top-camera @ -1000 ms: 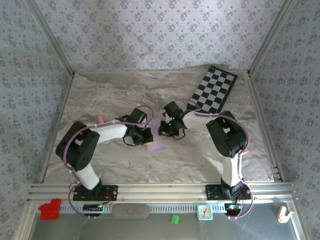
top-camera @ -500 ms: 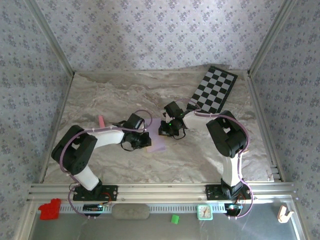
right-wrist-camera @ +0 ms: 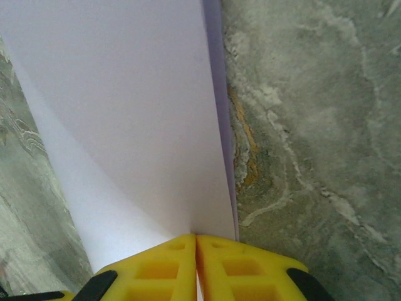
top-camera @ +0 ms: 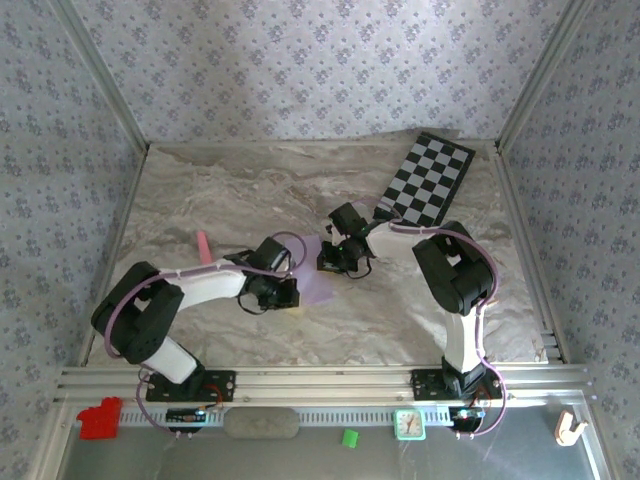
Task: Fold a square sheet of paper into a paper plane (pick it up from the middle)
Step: First fold the square sheet of paper in half at the center of the table.
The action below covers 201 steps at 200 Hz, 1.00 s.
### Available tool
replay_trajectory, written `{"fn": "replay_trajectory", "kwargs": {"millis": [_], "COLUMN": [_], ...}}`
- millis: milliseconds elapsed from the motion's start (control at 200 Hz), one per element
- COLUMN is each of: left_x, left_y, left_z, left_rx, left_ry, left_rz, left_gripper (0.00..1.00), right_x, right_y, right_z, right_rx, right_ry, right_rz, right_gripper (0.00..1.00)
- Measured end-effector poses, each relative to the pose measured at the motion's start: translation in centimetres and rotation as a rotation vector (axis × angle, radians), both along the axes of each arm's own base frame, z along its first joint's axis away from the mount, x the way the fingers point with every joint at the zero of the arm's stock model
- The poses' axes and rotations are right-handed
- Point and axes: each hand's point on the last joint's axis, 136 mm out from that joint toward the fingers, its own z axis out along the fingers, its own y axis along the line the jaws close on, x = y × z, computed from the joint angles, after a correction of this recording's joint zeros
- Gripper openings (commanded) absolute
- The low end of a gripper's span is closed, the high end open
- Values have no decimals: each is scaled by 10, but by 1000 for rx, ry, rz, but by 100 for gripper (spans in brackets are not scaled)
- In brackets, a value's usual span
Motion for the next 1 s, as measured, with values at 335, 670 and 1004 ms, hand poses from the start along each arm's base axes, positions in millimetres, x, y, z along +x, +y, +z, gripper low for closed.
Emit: {"fn": "replay_trajectory", "kwargs": {"millis": [335, 670, 1004], "left_x": [-3, 63, 97], "left_y": [9, -4, -13], "left_z": [26, 49, 63], "left_rx": [-10, -169, -276], "left_ry": [6, -83, -140], "left_rz": [47, 259, 357], "left_gripper": [13, 16, 27], "right_x": [0, 8, 14], "right_y": [0, 7, -4], "right_z": [2, 20, 77], "right_rx": [13, 57, 122], "right_ry": [-2, -11, -114], "right_rz": [-8, -42, -98], "right_gripper": [11, 19, 37]}}
